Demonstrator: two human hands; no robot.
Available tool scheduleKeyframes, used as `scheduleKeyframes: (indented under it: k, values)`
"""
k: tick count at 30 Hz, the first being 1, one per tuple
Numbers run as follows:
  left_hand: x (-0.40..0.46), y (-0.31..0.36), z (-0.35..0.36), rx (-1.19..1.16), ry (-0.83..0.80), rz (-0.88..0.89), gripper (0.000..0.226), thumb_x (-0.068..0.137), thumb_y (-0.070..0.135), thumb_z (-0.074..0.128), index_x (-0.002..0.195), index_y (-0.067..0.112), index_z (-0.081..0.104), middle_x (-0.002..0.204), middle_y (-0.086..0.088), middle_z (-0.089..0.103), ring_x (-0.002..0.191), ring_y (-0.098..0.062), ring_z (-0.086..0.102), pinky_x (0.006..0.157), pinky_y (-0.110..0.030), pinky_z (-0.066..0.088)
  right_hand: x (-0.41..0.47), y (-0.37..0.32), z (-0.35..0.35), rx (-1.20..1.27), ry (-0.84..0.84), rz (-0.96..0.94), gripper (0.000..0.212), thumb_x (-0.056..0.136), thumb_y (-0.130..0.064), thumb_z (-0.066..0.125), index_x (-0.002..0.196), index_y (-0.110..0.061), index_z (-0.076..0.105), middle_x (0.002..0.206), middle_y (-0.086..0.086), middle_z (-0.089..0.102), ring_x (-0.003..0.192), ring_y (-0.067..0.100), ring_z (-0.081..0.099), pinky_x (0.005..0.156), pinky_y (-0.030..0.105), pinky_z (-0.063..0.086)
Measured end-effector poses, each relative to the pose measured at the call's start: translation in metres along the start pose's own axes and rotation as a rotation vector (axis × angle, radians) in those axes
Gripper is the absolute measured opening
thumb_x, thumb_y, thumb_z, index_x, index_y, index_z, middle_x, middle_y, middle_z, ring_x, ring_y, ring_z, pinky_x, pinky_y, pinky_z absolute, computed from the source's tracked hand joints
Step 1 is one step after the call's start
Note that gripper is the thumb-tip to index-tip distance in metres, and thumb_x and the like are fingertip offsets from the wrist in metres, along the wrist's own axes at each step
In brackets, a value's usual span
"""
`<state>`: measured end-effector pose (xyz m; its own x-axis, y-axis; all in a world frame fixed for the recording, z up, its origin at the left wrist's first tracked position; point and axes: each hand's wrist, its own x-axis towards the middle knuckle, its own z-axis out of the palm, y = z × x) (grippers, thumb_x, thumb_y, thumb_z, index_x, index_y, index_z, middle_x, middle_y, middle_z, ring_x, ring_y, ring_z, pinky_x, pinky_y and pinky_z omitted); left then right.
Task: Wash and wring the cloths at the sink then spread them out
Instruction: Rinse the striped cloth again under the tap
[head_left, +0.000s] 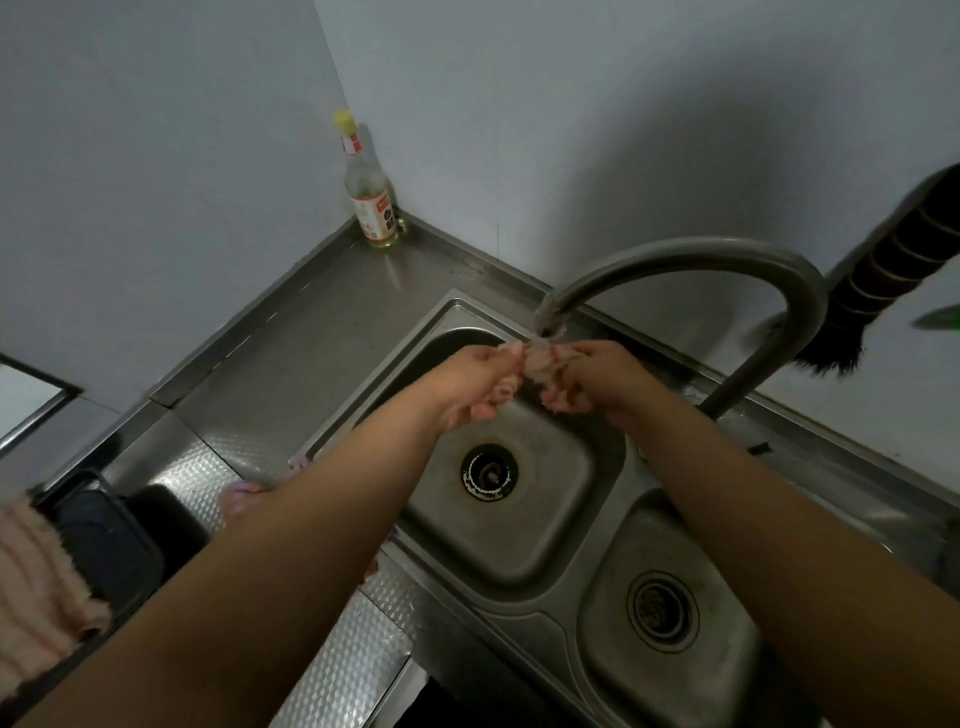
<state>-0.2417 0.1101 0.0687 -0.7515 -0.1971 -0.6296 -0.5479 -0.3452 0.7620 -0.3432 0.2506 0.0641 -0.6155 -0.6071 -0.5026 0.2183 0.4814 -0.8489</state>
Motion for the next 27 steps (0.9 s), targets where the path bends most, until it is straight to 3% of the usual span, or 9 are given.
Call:
scheduleKeyframes:
  k: [2,5,8,10,14,18,21,24,27]
  values:
    - [0.007,0.001,0.015,-0.059,0.205,0.04,0.031,0.103,0.041,0.039,0.087,0.018,0.054,0.054,0.005,0.043,0.037,-0.003,0.032,0.031,-0.014,0.022,-0.01,-0.009,0.017,0.291,-0.141,-0.053,0.035,0.092,-0.005,0.056,0.126,-0.012,0.056,0.109,0.017,0.067,0.099,0.026,0.066,0.092,0.035,0.051]
    - [0.011,0.001,0.036,-0.176,0.276,-0.02,0.036,0.103,0.044,0.034,0.084,0.022,0.053,0.057,0.003,0.042,0.032,-0.003,0.033,0.031,-0.012,0.021,-0.02,-0.007,0.042,0.145,-0.152,-0.316,0.036,0.101,-0.024,0.043,0.132,-0.04,0.043,0.137,0.013,0.05,0.112,0.016,0.059,0.1,0.025,0.045]
    - [0.004,-0.004,0.052,-0.092,0.22,-0.094,0.047,0.102,0.049,0.027,0.07,0.021,0.047,0.046,0.005,0.035,0.032,-0.003,0.026,0.034,-0.011,0.015,-0.016,-0.005,0.049,0.027,0.06,-0.458,0.03,0.102,-0.023,0.038,0.124,-0.021,0.058,0.127,-0.004,0.042,0.102,-0.015,0.05,0.092,0.007,0.039]
    - [0.001,-0.004,0.054,0.008,0.211,-0.1,0.042,0.102,0.05,0.025,0.074,0.026,0.044,0.037,0.006,0.032,0.029,-0.004,0.026,0.035,-0.01,0.017,-0.013,-0.007,0.051,0.037,0.182,-0.468,0.027,0.101,-0.021,0.041,0.092,-0.009,0.064,0.102,-0.001,0.056,0.085,-0.013,0.055,0.078,0.013,0.043]
    - [-0.001,-0.007,0.05,0.267,0.255,-0.089,0.043,0.102,0.032,0.029,0.068,0.014,0.047,0.046,0.0,0.04,0.034,-0.009,0.03,0.039,-0.017,0.022,0.006,-0.012,0.057,0.192,0.346,-0.233,0.036,0.098,-0.022,0.043,0.063,-0.015,0.048,0.061,0.004,0.049,0.062,0.019,0.05,0.061,0.029,0.04]
    - [-0.006,-0.011,0.047,0.353,0.256,-0.032,0.047,0.102,0.03,0.028,0.062,0.013,0.046,0.052,-0.003,0.04,0.036,-0.012,0.03,0.041,-0.02,0.022,0.027,-0.011,0.062,0.359,0.363,-0.041,0.029,0.092,-0.008,0.047,0.064,-0.013,0.051,0.06,0.003,0.051,0.061,0.018,0.052,0.066,0.035,0.046]
    - [-0.004,-0.013,0.042,0.366,0.249,0.029,0.05,0.103,0.042,0.027,0.066,0.015,0.047,0.052,-0.002,0.041,0.036,-0.012,0.031,0.04,-0.02,0.023,0.029,-0.015,0.06,0.509,0.296,0.025,0.032,0.094,-0.005,0.041,0.064,-0.016,0.043,0.056,-0.001,0.042,0.05,0.012,0.04,0.053,0.026,0.038]
    - [-0.003,-0.014,0.035,0.367,0.177,0.061,0.053,0.102,0.05,0.029,0.063,0.019,0.046,0.05,0.0,0.041,0.035,-0.01,0.03,0.038,-0.017,0.023,0.034,-0.016,0.052,0.701,0.247,0.141,0.037,0.098,-0.02,0.037,0.061,-0.017,0.039,0.045,-0.003,0.041,0.047,0.012,0.039,0.047,0.023,0.033]
    - [-0.004,-0.014,0.018,0.212,0.082,0.052,0.044,0.103,0.045,0.032,0.075,0.019,0.053,0.057,0.0,0.044,0.037,-0.007,0.03,0.036,-0.015,0.021,0.025,-0.01,0.035,0.791,0.118,0.147,0.041,0.102,-0.037,0.037,0.075,-0.01,0.052,0.055,0.004,0.062,0.046,0.013,0.061,0.045,0.02,0.046]
